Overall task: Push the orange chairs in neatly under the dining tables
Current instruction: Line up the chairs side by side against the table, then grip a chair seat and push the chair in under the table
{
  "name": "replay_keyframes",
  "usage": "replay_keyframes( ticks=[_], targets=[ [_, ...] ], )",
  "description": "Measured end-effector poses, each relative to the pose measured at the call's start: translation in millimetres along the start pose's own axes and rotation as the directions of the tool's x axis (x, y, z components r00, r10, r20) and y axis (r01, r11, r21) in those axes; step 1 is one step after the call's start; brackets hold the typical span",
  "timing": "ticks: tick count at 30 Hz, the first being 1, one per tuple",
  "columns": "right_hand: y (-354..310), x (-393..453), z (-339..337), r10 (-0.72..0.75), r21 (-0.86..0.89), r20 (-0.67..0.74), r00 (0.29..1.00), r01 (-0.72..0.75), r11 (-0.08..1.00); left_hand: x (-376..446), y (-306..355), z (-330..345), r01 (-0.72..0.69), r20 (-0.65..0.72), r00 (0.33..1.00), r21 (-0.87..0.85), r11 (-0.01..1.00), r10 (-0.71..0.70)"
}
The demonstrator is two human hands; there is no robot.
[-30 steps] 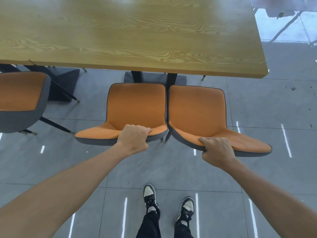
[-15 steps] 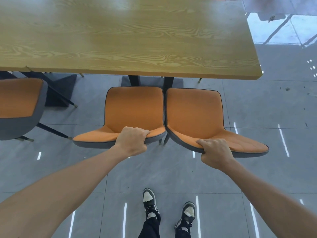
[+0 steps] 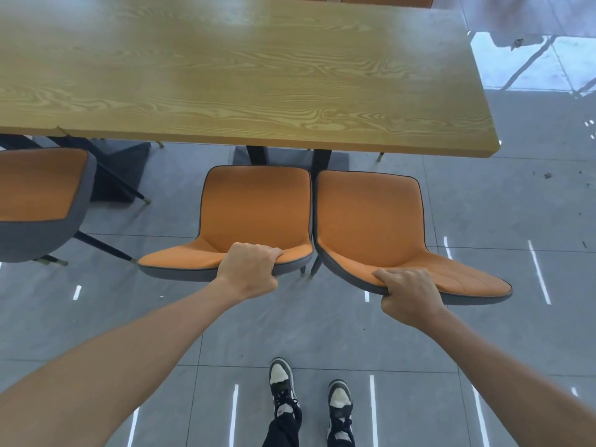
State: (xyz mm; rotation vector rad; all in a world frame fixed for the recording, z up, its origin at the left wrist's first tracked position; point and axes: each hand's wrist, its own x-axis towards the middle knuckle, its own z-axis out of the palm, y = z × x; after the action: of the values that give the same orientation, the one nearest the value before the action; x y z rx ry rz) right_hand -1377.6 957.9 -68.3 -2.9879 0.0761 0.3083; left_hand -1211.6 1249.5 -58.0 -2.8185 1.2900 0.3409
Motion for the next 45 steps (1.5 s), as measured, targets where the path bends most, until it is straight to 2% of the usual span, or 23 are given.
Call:
replay_keyframes(
  ticks=[5, 7, 10, 13, 16, 18, 21, 23, 27, 31, 37, 45],
  targets=[
    [3.8, -1.3, 2.5, -0.063, 0.016, -0.075, 0.995, 0.064, 0.998, -2.6, 0.8, 1.3, 0.03, 0.015, 0.999, -0.001, 1.0, -0.03],
    [3.1, -0.4, 0.3, -0.038, -0.032, -0.028, 0.999, 0.037, 0.999, -2.9, 2.3, -0.8, 0.05, 0.045, 0.998, 0.002, 0.999, -0.05],
    [-0.9, 1.6, -11.8, 0.003, -0.113, 0.139, 0.99, 0.013, 0.994, -4.6, 4.9, -6.1, 0.096, 0.108, 0.99, -0.029, 0.995, -0.092],
    [-13.2, 3.0, -27.9, 0.006, 0.022, 0.233, 0.973, -0.012, 1.0, -9.8, 6.3, -16.3, 0.113, 0.188, 0.979, -0.15, 0.982, -0.084],
    [-50.0, 18.3, -48.7, -0.036, 0.182, 0.183, 0.983, 0.002, 0.983, -33.2, 1.1, -39.6, 0.131, 0.144, 0.986, -0.338, 0.932, -0.086],
    [-87.8, 39.0, -66.3, -0.065, 0.234, 0.092, 0.994, 0.042, 0.971, -57.4, -14.6, -57.0, 0.14, 0.079, 0.99, -0.355, 0.924, -0.12],
    [-154.0, 75.6, -93.6, -0.09, 0.273, -0.033, 0.995, 0.096, 0.957, -99.2, -61.9, -74.8, 0.25, 0.027, 0.966, -0.375, 0.893, -0.259],
    [-205.6, 101.3, -108.3, -0.142, 0.259, -0.063, 0.988, 0.153, 0.954, -131.4, -103.3, -80.2, 0.326, 0.012, 0.938, -0.379, 0.866, -0.347],
    [-328.3, 150.8, -128.6, -0.228, 0.196, -0.064, 0.972, 0.236, 0.952, -197.6, -200.1, -83.4, 0.474, 0.061, 0.871, -0.367, 0.8, -0.487],
    [-462.3, 198.3, -134.3, -0.281, 0.132, -0.071, 0.957, 0.289, 0.948, -265.5, -305.4, -93.3, 0.532, 0.023, 0.827, -0.358, 0.768, -0.562],
    [-642.9, 248.8, -138.8, -0.291, 0.187, -0.032, 0.956, 0.291, 0.938, -371.0, -455.7, -102.8, 0.588, 0.009, 0.783, -0.339, 0.735, -0.622],
    [-816.7, 327.1, -132.2, -0.293, 0.256, -0.011, 0.956, 0.286, 0.923, -452.1, -620.2, -105.6, 0.614, -0.004, 0.762, -0.311, 0.725, -0.647]
  ],
)
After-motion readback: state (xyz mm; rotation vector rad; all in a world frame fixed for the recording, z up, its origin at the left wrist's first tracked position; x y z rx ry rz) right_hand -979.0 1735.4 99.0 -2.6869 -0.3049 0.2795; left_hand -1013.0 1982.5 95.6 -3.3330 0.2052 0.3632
